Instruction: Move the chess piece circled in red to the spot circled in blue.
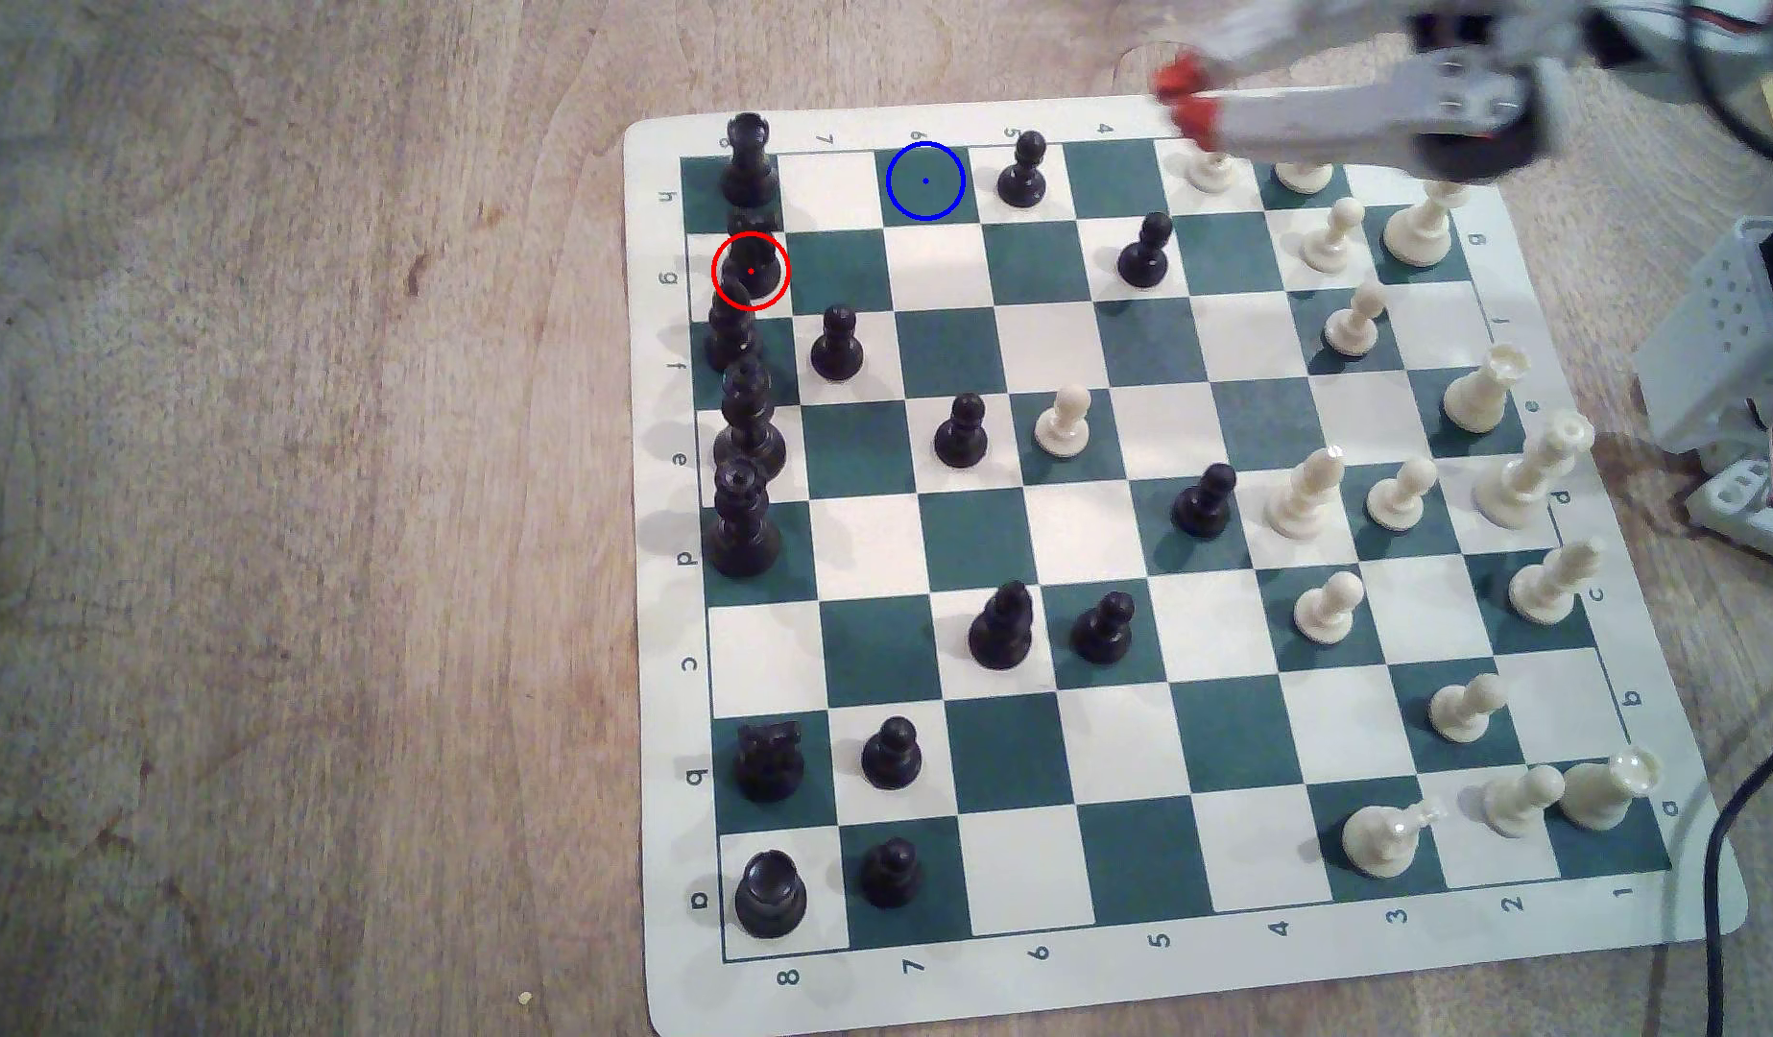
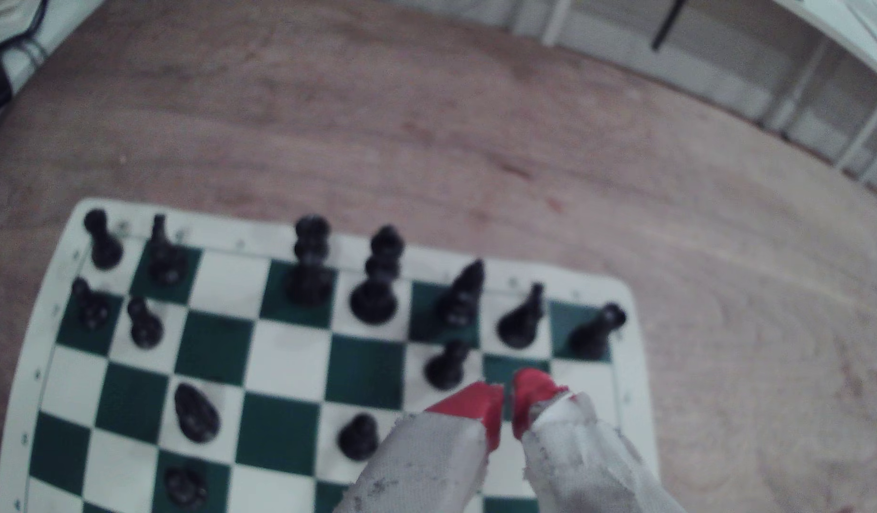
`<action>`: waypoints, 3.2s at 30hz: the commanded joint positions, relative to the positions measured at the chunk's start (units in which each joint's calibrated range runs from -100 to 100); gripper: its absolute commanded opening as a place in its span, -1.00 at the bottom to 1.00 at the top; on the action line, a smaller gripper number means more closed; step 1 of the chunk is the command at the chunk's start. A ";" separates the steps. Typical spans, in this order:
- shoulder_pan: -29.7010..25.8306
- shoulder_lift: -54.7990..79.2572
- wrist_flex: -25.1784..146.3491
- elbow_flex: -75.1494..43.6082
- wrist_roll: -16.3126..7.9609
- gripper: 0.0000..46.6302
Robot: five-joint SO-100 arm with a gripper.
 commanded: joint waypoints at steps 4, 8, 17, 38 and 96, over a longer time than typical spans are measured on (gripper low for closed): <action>2.85 19.82 -0.72 -21.22 -1.76 -0.92; 5.59 31.62 -1.21 -30.20 -4.05 -0.92; 6.84 42.57 -1.37 -40.63 -6.69 -0.79; 8.25 62.26 -3.42 -60.48 -11.43 -0.49; 6.84 73.98 -7.60 -66.37 -13.53 -0.47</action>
